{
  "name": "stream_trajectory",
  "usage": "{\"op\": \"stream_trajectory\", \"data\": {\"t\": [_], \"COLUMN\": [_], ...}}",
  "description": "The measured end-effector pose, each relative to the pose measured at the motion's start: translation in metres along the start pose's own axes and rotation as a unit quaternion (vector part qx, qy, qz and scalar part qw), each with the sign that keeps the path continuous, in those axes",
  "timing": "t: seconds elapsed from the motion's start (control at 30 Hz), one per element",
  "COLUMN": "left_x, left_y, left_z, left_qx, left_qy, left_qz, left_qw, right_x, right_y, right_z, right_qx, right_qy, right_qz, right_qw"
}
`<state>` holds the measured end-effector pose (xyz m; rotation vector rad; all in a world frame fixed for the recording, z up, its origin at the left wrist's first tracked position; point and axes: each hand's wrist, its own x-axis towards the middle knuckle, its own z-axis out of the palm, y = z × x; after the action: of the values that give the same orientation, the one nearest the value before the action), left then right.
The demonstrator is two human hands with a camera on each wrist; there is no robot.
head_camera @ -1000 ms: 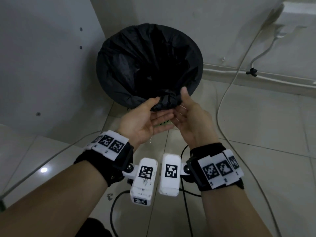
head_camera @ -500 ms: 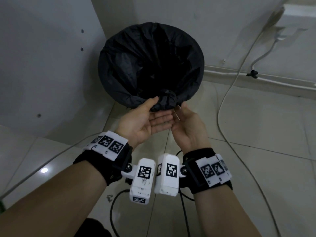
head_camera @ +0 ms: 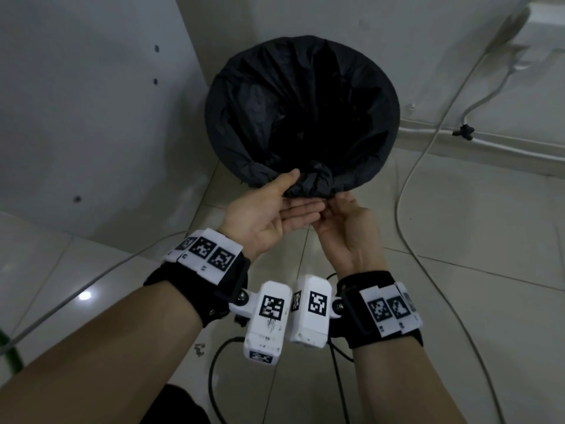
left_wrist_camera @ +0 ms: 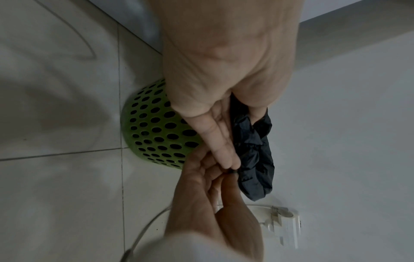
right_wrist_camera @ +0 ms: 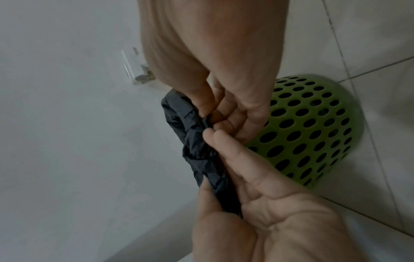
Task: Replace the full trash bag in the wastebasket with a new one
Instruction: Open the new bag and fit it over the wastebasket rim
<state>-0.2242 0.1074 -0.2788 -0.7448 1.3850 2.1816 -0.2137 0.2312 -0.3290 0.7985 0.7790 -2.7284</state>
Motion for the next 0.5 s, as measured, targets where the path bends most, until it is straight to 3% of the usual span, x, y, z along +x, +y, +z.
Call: {"op": "stream_trajectory", "data": {"t": [0.3, 0.5], "left_x": [0.002, 0.004], "left_y": [0.0, 0.002], "left_z": [0.01, 0.007], "left_qx": [0.027, 0.041], "left_qy": [-0.014, -0.006], "left_qz": [0.002, 0.008], "left_qw": [1.0, 0.999], "right_x": [-0.01, -0.007], "right_y": [-0.025, -0.033], "right_z": [0.002, 0.017], "right_qx": [-0.023, -0.121], "right_qy": [0.029, 0.043], "right_qz": [0.0, 0.014], "right_qw": [0.999, 0.992]}}
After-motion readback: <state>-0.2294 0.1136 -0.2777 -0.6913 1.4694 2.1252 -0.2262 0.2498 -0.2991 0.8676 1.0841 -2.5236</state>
